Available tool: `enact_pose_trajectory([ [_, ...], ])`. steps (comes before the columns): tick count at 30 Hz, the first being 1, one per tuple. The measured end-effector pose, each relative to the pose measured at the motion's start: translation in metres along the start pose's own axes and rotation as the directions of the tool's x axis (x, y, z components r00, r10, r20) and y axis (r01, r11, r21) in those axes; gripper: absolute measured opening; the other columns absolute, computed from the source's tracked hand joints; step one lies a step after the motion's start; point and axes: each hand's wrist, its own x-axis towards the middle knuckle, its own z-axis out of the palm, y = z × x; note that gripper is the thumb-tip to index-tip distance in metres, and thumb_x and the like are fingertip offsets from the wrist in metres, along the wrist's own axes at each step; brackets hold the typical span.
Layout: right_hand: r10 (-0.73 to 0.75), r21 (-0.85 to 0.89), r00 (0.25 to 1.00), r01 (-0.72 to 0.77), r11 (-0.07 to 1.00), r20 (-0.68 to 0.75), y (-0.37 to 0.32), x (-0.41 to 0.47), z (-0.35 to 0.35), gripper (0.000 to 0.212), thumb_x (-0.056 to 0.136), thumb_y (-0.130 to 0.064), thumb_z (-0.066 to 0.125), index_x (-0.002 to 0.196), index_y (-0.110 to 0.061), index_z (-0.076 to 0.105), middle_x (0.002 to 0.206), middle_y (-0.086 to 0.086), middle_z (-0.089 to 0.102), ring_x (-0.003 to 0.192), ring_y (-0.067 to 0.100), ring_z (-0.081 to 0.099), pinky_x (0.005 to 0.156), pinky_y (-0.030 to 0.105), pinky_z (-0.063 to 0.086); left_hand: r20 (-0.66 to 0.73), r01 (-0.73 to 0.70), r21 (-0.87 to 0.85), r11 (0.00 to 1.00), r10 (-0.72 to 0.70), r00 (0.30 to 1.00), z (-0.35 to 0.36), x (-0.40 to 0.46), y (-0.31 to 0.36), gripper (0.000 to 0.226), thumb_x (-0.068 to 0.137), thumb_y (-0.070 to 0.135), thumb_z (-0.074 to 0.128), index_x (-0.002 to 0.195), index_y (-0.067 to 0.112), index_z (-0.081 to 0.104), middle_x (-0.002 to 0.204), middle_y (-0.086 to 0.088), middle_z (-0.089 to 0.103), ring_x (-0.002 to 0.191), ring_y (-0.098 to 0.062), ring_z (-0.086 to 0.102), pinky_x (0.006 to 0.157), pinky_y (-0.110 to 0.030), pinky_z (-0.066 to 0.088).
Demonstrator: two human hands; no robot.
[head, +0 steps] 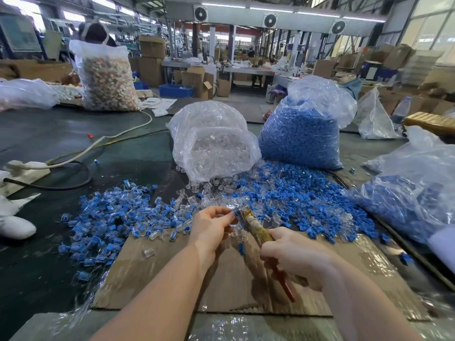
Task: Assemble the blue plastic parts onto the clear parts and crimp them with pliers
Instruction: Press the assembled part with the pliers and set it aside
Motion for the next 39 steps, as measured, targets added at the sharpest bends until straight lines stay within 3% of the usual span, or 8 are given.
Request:
enact_pose_trajectory([
  [2, 0.012, 0.024, 1.000, -0.012, 1.000, 0.014, 0.001, 0.001, 0.000, 0.024, 0.084, -0.013, 0.052, 0.108, -0.012, 0.049, 0.101, 0.016, 0.065, 0.087, 0.027, 0.066, 0.085, 0.043, 0.052, -0.014, 0.002, -0.004, 1.000, -0.002, 1.000, 0.001, 0.000, 0.000, 0.005, 0.085, 0.004, 0.063, 0.087, 0.008, 0.066, 0.072, -0.006, 0.069, 0.045, -0.004, 0.059, 0.041, -0.017, 0.045],
  [3, 0.012, 0.038, 1.000, -0.012, 0.999, 0.012, 0.001, 0.001, 0.000, 0.026, 0.082, -0.010, 0.052, 0.107, -0.011, 0.049, 0.104, 0.020, 0.065, 0.090, 0.030, 0.066, 0.087, 0.046, 0.051, -0.027, -0.001, 0.002, 1.000, 0.002, 1.000, 0.001, 0.001, 0.000, 0.005, 0.085, 0.004, 0.063, 0.085, 0.008, 0.066, 0.071, -0.005, 0.068, 0.044, -0.004, 0.059, 0.041, -0.017, 0.045],
  [7, -0.024, 0.074, 0.999, 0.022, 0.997, 0.029, 0.000, -0.003, 0.000, 0.017, 0.076, 0.000, 0.046, 0.089, -0.010, 0.051, 0.083, 0.011, 0.053, 0.076, 0.024, 0.050, 0.069, 0.038, 0.041, -0.089, -0.031, 0.039, 0.999, 0.034, 0.995, 0.004, 0.004, 0.000, 0.011, 0.083, 0.003, 0.066, 0.077, 0.012, 0.067, 0.067, -0.002, 0.067, 0.047, -0.005, 0.057, 0.046, -0.019, 0.047],
  [21, -0.059, 0.067, 0.997, 0.056, 0.996, 0.044, 0.000, -0.008, -0.003, 0.020, 0.077, 0.001, 0.044, 0.091, -0.010, 0.053, 0.083, 0.009, 0.055, 0.075, 0.022, 0.050, 0.070, 0.036, 0.040, -0.062, -0.056, 0.078, 0.995, 0.060, 0.996, 0.005, 0.007, 0.004, 0.010, 0.084, -0.001, 0.063, 0.081, 0.008, 0.065, 0.068, -0.002, 0.065, 0.049, 0.000, 0.059, 0.047, -0.013, 0.045],
  [28, -0.102, -0.037, 0.995, 0.101, 0.994, -0.015, -0.001, -0.009, 0.003, 0.016, 0.091, -0.006, 0.040, 0.085, -0.015, 0.051, 0.068, -0.002, 0.056, 0.055, 0.010, 0.049, 0.053, 0.023, 0.041, -0.059, -0.049, 0.069, 0.996, 0.053, 0.997, 0.004, 0.007, 0.002, 0.009, 0.083, -0.001, 0.064, 0.081, 0.007, 0.065, 0.068, -0.003, 0.065, 0.054, -0.005, 0.059, 0.051, -0.017, 0.046],
  [32, -0.125, -0.144, 0.990, 0.116, 0.983, -0.060, -0.002, -0.008, 0.006, 0.016, 0.092, -0.010, 0.039, 0.086, -0.023, 0.048, 0.086, -0.001, 0.057, 0.066, 0.011, 0.054, 0.058, 0.023, 0.045, -0.073, -0.036, 0.060, 0.998, 0.040, 0.997, 0.006, 0.005, 0.000, 0.009, 0.083, -0.001, 0.064, 0.080, 0.008, 0.066, 0.067, -0.003, 0.065, 0.053, -0.006, 0.059, 0.050, -0.017, 0.046],
  [36, -0.152, -0.173, 0.983, 0.133, 0.976, -0.103, 0.002, -0.007, 0.010, 0.028, 0.091, -0.007, 0.036, 0.112, -0.018, 0.050, 0.110, 0.005, 0.058, 0.093, 0.022, 0.062, 0.082, 0.039, 0.054, -0.077, -0.032, 0.046, 0.998, 0.036, 0.996, 0.006, 0.004, -0.001, 0.010, 0.084, 0.000, 0.063, 0.080, 0.009, 0.065, 0.073, -0.008, 0.066, 0.059, -0.011, 0.059, 0.052, -0.022, 0.047],
  [39, -0.139, -0.076, 0.986, 0.132, 0.988, -0.088, 0.004, -0.008, 0.010, 0.023, 0.086, -0.004, 0.043, 0.101, -0.019, 0.053, 0.097, 0.006, 0.058, 0.081, 0.024, 0.065, 0.064, 0.031, 0.055, -0.093, -0.031, 0.030, 0.999, 0.034, 0.995, 0.004, 0.003, 0.000, 0.011, 0.085, -0.001, 0.061, 0.081, 0.008, 0.065, 0.074, -0.009, 0.066, 0.063, -0.014, 0.060, 0.056, -0.024, 0.050],
])
